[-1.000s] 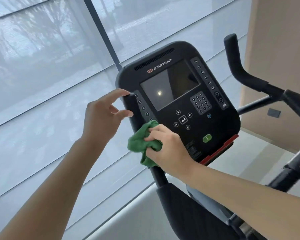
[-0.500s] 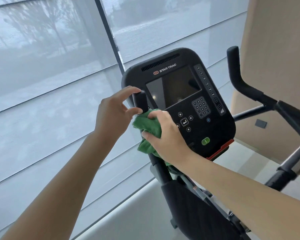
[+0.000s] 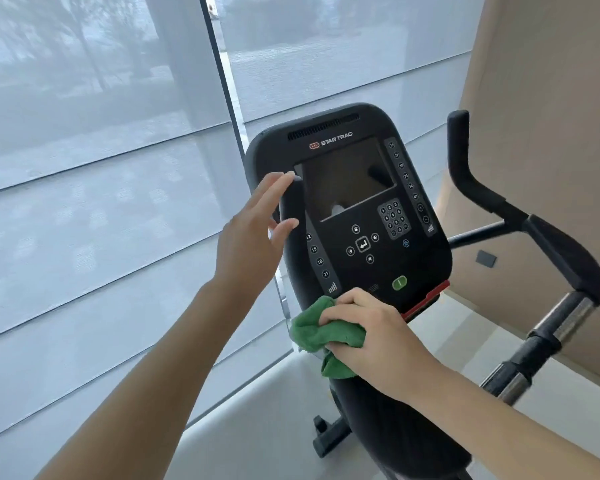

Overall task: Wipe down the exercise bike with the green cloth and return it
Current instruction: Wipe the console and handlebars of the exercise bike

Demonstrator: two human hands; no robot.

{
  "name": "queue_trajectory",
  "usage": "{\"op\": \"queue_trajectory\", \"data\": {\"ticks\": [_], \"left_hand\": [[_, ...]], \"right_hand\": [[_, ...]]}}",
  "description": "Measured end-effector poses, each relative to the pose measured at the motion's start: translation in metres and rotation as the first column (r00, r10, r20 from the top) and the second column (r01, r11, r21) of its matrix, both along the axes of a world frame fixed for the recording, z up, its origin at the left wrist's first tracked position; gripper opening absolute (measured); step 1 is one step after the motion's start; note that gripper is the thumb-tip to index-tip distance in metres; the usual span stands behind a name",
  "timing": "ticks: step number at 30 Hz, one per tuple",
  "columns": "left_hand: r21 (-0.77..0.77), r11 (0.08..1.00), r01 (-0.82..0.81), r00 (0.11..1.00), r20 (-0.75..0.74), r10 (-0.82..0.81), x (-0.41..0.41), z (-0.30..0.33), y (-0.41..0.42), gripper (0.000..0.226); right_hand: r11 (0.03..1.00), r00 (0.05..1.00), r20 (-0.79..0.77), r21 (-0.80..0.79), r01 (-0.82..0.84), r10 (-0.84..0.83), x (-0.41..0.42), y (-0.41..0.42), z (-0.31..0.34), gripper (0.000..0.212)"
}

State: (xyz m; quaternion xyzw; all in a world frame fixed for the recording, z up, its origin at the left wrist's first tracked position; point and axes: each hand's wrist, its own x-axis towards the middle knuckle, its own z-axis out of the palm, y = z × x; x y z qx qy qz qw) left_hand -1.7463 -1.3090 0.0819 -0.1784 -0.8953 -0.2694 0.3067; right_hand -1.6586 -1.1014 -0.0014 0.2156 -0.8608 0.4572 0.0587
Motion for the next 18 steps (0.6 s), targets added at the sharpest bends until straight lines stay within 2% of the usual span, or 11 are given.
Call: {"op": "queue_trajectory", "data": {"ticks": [2,3,5,8,10,12,15,18], "left_hand": [[0.010,0.999,0.039,0.998,0.056,-0.040,0.010,-0.022,-0.002,0.084],[0.011,0.998,0.063,0.994,0.090,-0.064,0.015,-0.033,-0.004,0.084],[-0.005,0.996,0.090,0.984,0.153,-0.088,0.033,-0.058,-0.008,0.070],[-0.004,0.988,0.157,0.970,0.186,-0.153,0.066,-0.092,-0.013,0.042],[0.017,0.976,0.219,0.954,0.204,-0.218,0.084,-0.106,-0.010,0.031],[0.019,0.962,0.271,0.945,0.182,-0.270,0.095,-0.110,-0.004,0.025],[0.023,0.932,0.363,0.921,0.139,-0.363,0.101,-0.111,0.008,0.023],[-0.024,0.895,0.446,0.890,0.119,-0.440,0.105,-0.118,0.019,0.021]], "right_hand": [[1.000,1.000,0.023,0.005,-0.015,0.014,0.011,0.008,0.004,0.029],[1.000,1.000,0.020,0.015,-0.005,0.005,0.015,0.010,0.007,0.030],[0.998,0.998,-0.023,0.039,0.051,-0.050,0.026,0.015,0.014,0.034],[0.987,0.982,-0.126,0.064,0.147,-0.138,0.048,0.023,0.018,0.044],[0.978,0.977,-0.141,0.110,0.175,-0.159,0.064,0.025,0.013,0.045],[0.964,0.978,-0.128,0.191,0.187,-0.165,0.081,0.021,0.001,0.044],[0.915,0.962,-0.191,0.318,0.247,-0.193,0.106,0.009,-0.021,0.048],[0.894,0.947,-0.239,0.344,0.289,-0.214,0.125,0.010,-0.039,0.052]]}}
